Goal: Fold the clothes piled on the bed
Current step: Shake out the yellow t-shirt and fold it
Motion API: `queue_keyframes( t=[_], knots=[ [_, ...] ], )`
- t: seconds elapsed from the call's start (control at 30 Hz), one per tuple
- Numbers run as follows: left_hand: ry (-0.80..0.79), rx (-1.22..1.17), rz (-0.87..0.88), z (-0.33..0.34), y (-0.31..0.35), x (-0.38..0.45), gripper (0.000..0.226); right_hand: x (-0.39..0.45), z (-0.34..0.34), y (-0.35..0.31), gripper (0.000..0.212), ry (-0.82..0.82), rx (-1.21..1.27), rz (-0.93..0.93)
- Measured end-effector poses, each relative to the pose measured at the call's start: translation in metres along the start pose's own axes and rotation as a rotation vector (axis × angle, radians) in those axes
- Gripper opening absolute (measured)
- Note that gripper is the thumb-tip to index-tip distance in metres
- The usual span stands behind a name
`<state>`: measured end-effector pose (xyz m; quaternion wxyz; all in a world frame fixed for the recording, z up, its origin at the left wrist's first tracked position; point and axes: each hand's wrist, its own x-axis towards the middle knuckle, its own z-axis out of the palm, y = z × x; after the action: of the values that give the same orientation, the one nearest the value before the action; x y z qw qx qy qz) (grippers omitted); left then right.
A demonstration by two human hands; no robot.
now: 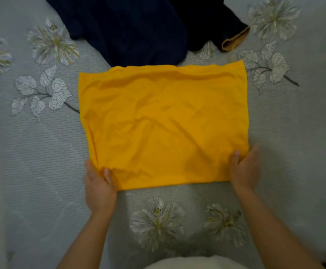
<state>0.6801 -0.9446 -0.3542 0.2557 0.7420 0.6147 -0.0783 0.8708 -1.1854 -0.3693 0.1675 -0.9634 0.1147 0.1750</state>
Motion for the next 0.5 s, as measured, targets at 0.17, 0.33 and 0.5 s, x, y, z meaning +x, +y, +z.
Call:
queue_keyframes(
  t=[0.17, 0.33, 0.5],
  knots=[
    [-0.015, -0.205, 0.012, 0.001, -0.017, -0.019, 0.045, -0.004, -0.006, 0.016, 0.051, -0.041, 0.075, 0.02],
    [-0.045, -0.202, 0.026, -0.017, -0.041, -0.025, 0.044, 0.003, -0.032, 0.037, 0.054, -0.047, -0.039, -0.028],
    [-0.229, -0.135, 0.112, -0.024, -0.08, -0.056, 0.045, -0.019, -0.039, 0.071, 0.053, -0.09, -0.118, -0.029]
  ],
)
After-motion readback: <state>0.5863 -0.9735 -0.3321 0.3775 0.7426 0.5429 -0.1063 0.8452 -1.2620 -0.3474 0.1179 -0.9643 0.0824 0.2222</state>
